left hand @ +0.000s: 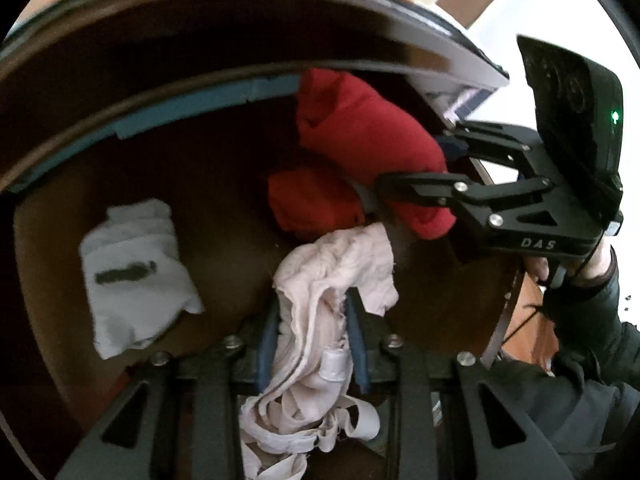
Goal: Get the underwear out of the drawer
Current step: 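Grasp the red garment with the right tool while the left tool grasps pink underwear, then lift both held garments out of the drawer up toward the tray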
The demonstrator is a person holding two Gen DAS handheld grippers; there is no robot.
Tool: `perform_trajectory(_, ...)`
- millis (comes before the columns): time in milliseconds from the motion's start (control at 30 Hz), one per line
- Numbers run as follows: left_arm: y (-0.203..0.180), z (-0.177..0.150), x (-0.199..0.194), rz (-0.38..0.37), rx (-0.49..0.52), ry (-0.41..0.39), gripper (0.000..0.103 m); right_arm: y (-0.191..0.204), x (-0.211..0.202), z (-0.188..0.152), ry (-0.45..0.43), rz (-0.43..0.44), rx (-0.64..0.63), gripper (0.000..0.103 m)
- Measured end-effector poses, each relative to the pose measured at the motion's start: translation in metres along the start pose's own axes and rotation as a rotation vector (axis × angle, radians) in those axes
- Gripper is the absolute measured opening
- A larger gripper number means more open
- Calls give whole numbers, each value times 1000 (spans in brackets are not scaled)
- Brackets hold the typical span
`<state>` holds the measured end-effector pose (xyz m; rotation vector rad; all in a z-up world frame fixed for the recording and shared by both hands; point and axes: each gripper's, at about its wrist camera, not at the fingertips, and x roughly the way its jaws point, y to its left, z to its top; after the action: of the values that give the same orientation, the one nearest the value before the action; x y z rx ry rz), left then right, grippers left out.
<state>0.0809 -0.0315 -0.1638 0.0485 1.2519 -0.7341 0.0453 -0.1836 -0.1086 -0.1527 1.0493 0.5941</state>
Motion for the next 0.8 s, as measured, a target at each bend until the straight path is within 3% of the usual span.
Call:
perform_trajectory(300, -6, 1, -24, 79, -22, -172, 28, 1, -17, -2, -70, 4, -17, 43)
perform_trajectory(500, 14, -14, -50, 120, -42, -247, 28, 2, -21, -5, -108, 3, -23, 43)
perform_trajectory(800, 4, -17, -55, 178, -37, -322, 28, -11, -40, -18, -170, 26, 3, 43)
